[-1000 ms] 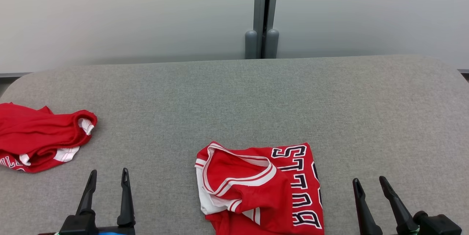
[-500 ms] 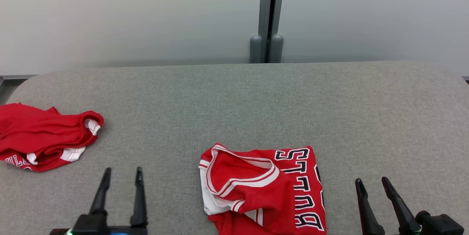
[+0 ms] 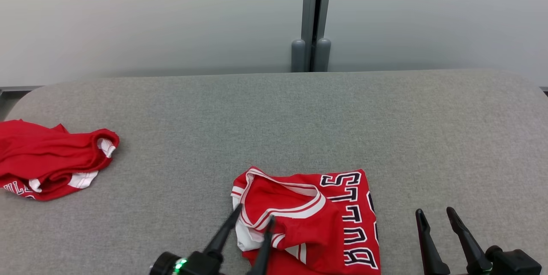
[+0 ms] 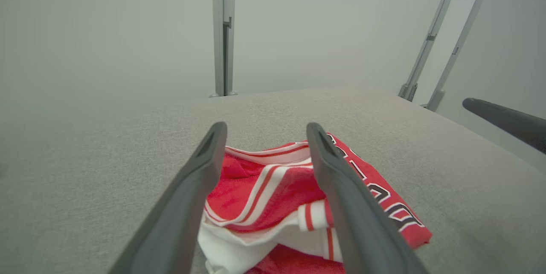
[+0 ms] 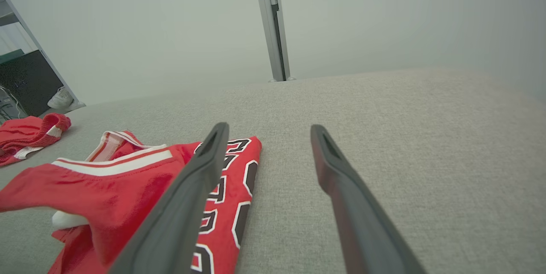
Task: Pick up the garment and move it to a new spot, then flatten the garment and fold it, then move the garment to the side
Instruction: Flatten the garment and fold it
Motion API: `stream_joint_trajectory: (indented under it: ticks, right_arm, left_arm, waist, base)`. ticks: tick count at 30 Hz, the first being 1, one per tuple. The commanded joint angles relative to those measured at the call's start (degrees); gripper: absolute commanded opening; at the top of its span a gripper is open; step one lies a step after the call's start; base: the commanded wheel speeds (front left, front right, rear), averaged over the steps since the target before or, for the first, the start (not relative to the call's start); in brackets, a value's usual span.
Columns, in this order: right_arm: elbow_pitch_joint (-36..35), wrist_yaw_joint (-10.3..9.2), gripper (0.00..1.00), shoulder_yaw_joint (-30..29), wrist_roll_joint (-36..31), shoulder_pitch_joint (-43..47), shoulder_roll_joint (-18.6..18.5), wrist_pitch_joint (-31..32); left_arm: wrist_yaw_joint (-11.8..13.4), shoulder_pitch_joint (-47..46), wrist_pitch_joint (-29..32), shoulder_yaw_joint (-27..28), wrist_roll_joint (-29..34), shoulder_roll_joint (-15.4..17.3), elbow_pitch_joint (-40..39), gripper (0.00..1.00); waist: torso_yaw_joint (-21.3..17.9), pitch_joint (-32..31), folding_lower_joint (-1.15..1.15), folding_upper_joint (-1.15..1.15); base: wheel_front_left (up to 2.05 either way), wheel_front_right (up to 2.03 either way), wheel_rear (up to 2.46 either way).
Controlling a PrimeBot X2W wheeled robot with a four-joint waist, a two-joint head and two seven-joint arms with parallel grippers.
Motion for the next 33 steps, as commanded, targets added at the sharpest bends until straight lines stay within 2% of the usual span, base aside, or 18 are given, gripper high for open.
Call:
stream_joint_trajectory:
  ticks: [1,8,16,21,22,23,24,25,26,33]
  right_arm:
    - [-0.15,0.03,1.00,-0.07,-0.20,-0.13,-0.03,0.17]
    - [0.12,0.03,1.00,-0.16,-0.04,-0.81,-0.02,0.01]
    - [0.78,0.03,1.00,0.06,0.48,-1.75,-0.03,-0.64]
    - [1.36,0.03,1.00,0.34,0.71,-2.07,-0.03,-0.97]
    - [1.47,0.03,1.00,0.39,0.82,-2.14,-0.04,-1.08]
    - [1.61,0.03,1.00,0.47,0.92,-2.17,-0.03,-1.09]
    - [1.75,0.03,1.00,0.54,1.00,-2.13,-0.03,-1.19]
    - [1.86,0.03,1.00,0.49,1.06,-2.00,-0.04,-1.23]
    - [2.00,0.03,1.00,0.51,1.08,-1.84,-0.03,-1.32]
    - [2.88,0.03,1.00,0.14,1.31,-1.11,-0.03,-1.65]
  left_arm:
    - [-0.08,-1.29,1.39,-2.59,-1.20,1.20,-1.12,1.00]
    - [-0.09,-1.98,8.02,-9.65,-6.05,4.62,-4.19,1.00]
    - [-0.09,-1.92,11.40,-11.73,-8.67,6.16,-2.67,1.00]
    - [-0.10,-3.35,10.89,-12.15,-8.96,5.66,-0.29,1.00]
    - [-0.09,-3.55,10.75,-12.03,-9.37,5.35,0.26,0.95]
    - [0.01,-3.76,10.42,-11.76,-9.64,5.11,0.80,0.71]
    - [0.08,-3.98,10.19,-11.60,-9.84,4.97,1.37,0.42]
    - [0.17,-4.05,9.96,-11.45,-10.10,4.85,1.99,0.25]
    - [0.20,-4.09,9.78,-11.47,-10.17,4.82,2.61,0.00]
    - [0.69,-2.27,8.48,-10.72,-11.26,5.54,4.85,0.00]
  waist:
    - [-0.21,0.29,0.00,0.00]
    - [-1.23,1.33,0.00,0.00]
    - [-2.69,2.43,0.00,0.00]
    - [-3.13,2.75,0.00,0.00]
    - [-3.15,2.74,0.00,0.00]
    - [-3.14,2.71,0.00,0.00]
    - [-3.10,2.65,0.00,0.00]
    - [-2.99,2.56,0.00,0.00]
    - [-2.87,2.48,0.00,0.00]
    - [-1.21,1.83,0.00,0.00]
  base:
    - [0.00,0.00,0.00]
    - [0.00,0.00,0.00]
    - [0.00,0.00,0.00]
    - [0.00,0.00,0.00]
    - [0.00,0.00,0.00]
    - [0.00,0.00,0.00]
    - [0.00,0.00,0.00]
    - [0.00,0.00,0.00]
    - [0.00,0.00,0.00]
    - [0.00,0.00,0.00]
